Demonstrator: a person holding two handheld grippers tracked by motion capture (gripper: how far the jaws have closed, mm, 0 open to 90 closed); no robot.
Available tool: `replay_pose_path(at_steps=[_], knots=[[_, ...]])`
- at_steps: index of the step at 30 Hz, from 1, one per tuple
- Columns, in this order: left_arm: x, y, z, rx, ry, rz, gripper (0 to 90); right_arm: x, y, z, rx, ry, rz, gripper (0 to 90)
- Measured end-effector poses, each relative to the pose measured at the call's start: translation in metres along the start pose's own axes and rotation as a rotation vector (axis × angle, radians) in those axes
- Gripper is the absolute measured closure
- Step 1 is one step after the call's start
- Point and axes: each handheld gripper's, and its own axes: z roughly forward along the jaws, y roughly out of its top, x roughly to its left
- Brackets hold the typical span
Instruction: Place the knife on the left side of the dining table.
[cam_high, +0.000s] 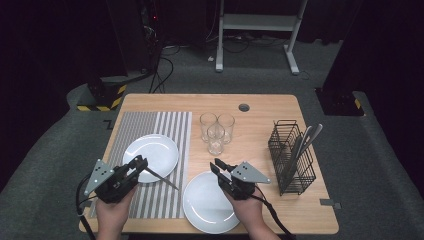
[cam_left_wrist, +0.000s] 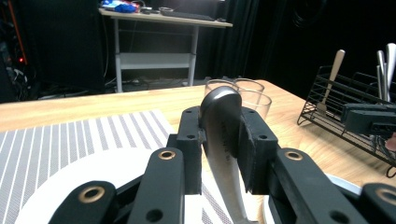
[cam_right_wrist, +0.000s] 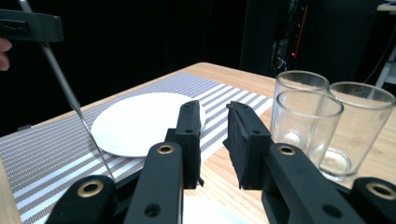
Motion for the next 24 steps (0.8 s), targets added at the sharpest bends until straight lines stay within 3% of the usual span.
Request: replay_pose_path(at_steps=[24], knots=[[0.031, -0.019, -0.014, 0.028, 0.031, -0.106, 69.3, -0.001, -0.004, 0.002, 0.008, -0.006, 0.013, 73.9]])
